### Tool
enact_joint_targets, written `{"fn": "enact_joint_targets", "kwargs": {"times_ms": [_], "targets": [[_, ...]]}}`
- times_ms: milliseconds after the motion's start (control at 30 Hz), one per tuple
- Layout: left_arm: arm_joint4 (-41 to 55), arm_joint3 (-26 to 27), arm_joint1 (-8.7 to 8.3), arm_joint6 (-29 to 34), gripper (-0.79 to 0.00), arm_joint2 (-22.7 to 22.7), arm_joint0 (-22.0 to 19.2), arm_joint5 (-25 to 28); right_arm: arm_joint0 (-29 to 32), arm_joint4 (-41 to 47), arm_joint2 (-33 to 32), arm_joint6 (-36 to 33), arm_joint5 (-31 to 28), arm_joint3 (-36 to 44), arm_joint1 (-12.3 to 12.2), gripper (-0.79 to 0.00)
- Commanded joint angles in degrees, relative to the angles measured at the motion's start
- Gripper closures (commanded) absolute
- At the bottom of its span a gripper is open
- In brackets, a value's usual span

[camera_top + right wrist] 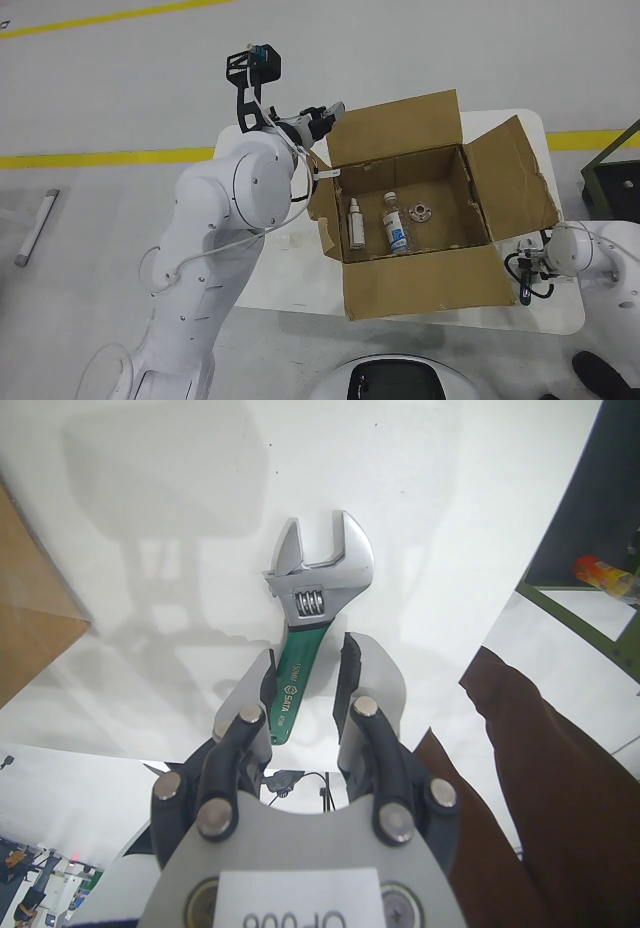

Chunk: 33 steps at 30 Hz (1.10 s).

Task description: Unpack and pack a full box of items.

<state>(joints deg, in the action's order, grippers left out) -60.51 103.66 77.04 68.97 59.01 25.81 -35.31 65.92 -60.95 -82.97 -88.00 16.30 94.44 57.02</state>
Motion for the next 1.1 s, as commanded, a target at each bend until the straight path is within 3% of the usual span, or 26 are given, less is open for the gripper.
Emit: {"fn": "enact_joint_targets", "kwargs": {"times_ms": [0,700,1067], "targets": [[0.00,0.00,0.00,0.00,-0.785,0.00,0.00,0.00,-0.12,-0.07,0.15,0.00,0.00,-0.09,0.08,-0.305],[0.00,0.00,0.00,0.00,-0.785,0.00,0.00,0.00,-1.21,-0.91,1.14,0.00,0.00,-1.97,1.06,-0.234],[0.00,0.00,0.00,0.00,-0.785,0.00,0.00,0.00,-1.44,-1.20,0.80,0.00,0.00,-1.99,1.08,-0.108]]}}
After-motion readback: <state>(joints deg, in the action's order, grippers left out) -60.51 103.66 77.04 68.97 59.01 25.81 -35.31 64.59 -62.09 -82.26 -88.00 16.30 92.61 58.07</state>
